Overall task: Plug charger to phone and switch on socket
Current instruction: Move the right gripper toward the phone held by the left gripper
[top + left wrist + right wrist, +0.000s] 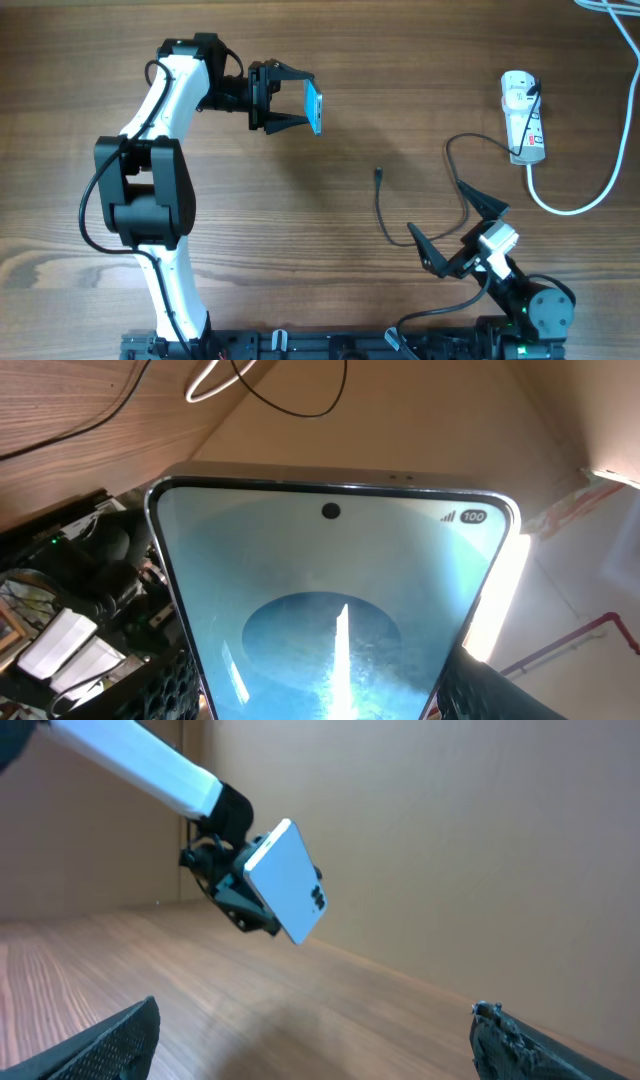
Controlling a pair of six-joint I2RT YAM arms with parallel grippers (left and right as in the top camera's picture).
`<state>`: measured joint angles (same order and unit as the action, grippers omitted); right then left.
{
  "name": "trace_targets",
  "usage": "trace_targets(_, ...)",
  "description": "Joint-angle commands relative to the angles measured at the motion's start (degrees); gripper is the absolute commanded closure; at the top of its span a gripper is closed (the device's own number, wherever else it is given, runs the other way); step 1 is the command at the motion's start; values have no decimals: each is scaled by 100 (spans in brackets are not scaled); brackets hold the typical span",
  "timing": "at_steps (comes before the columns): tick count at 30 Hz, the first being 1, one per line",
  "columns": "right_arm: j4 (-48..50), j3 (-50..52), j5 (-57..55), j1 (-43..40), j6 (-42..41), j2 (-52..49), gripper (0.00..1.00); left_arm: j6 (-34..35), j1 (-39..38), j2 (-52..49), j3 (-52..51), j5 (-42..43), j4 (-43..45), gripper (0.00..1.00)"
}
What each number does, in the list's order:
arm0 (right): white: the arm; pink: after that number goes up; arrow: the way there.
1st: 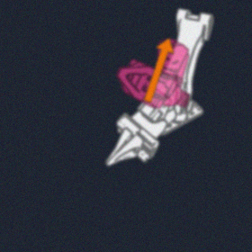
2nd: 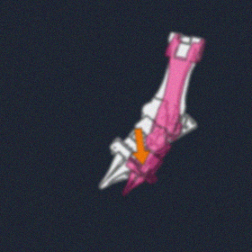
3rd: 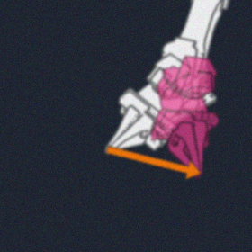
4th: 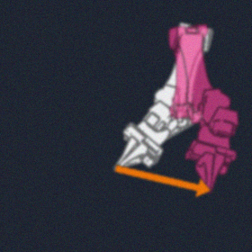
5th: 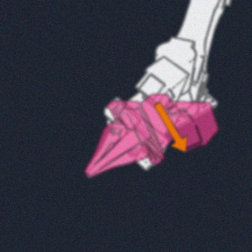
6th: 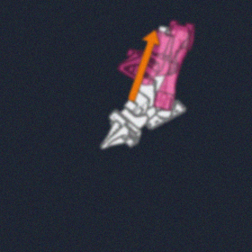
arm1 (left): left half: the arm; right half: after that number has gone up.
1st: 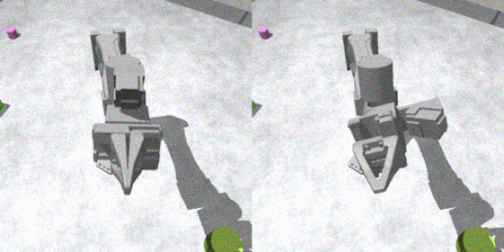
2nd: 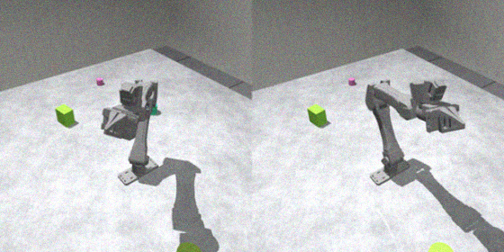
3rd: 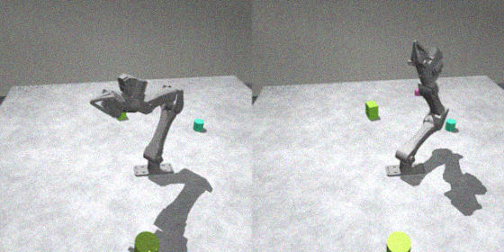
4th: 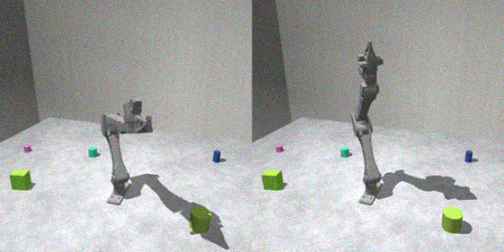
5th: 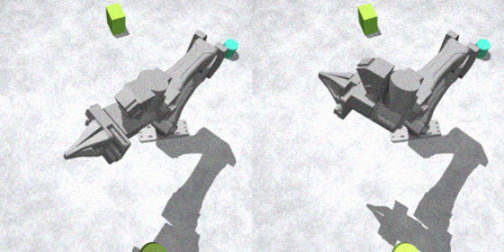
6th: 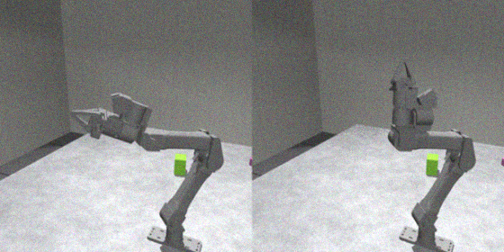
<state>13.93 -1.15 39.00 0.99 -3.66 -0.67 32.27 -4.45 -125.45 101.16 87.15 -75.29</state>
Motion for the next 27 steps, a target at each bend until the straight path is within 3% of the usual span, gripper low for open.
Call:
trace_targets(1, -369, -741, -387, 26, 94, -79, 0, 15, -20, 278, 133, 321, -24, 31)
trace_targets(3, -966, -1235, -748, 26, 474, -306, 0, 15, -20, 278, 133, 321, -24, 31)
trace_targets(4, -1792, -1836, -1082, 26, 678, -651, 0, 15, -20, 278, 133, 321, -24, 31)
trace_targets(7, -2962, -2761, -1515, 28, 710, -1467, 0, 15, -20, 278, 133, 321, -22, 31)
trace_targets(10, -3910, -3703, -1373, 28, 870, -2618, 0, 15, -20, 278, 133, 321, -22, 31)
trace_targets(13, -4489, -4544, -61, 28, 1073, -3703, 0, 15, -20, 278, 133, 321, -24, 31)
trace_targets(18, -4424, -4725, 3067, 28, 754, -4752, 0, 15, -20, 278, 133, 321, -24, 31)
trace_targets(21, -4402, -4728, 3504, 28, 750, -5224, 0, 15, -20, 278, 133, 321, -24, 31)
trace_targets(24, -4452, -4728, 2212, 52, -201, -5615, 1, 13, -22, 278, 133, 321, -24, 31)
trace_targets(27, -5003, -4780, 422, 181, -369, -5591, 0, 13, -22, 278, 133, 321, -24, 31)
